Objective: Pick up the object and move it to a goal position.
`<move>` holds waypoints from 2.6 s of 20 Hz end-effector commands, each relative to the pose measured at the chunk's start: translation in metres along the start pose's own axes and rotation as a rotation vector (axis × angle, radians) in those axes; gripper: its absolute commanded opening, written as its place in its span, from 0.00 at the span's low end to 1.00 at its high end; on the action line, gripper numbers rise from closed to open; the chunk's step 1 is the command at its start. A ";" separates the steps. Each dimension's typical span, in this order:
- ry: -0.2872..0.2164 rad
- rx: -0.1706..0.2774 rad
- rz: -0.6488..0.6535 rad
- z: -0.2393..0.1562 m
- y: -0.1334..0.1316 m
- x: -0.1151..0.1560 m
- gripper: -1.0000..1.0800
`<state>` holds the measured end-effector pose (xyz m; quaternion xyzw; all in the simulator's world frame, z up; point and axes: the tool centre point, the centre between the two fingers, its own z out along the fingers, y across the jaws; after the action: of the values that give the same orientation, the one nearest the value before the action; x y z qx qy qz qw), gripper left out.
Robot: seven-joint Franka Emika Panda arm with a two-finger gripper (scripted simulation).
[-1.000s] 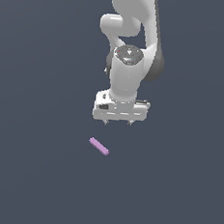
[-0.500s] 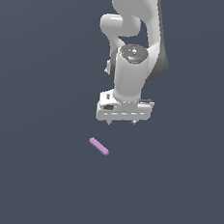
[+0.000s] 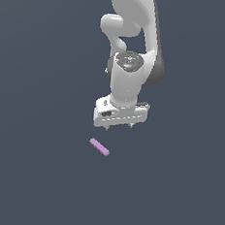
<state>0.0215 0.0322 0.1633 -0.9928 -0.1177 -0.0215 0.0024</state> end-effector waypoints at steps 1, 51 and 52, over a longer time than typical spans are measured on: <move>-0.004 -0.001 -0.046 0.006 0.006 0.001 0.96; -0.041 0.016 -0.721 0.138 0.085 0.007 0.96; -0.041 0.016 -0.721 0.142 0.085 0.007 0.96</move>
<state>0.0540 -0.0477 0.0286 -0.8879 -0.4601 0.0003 0.0001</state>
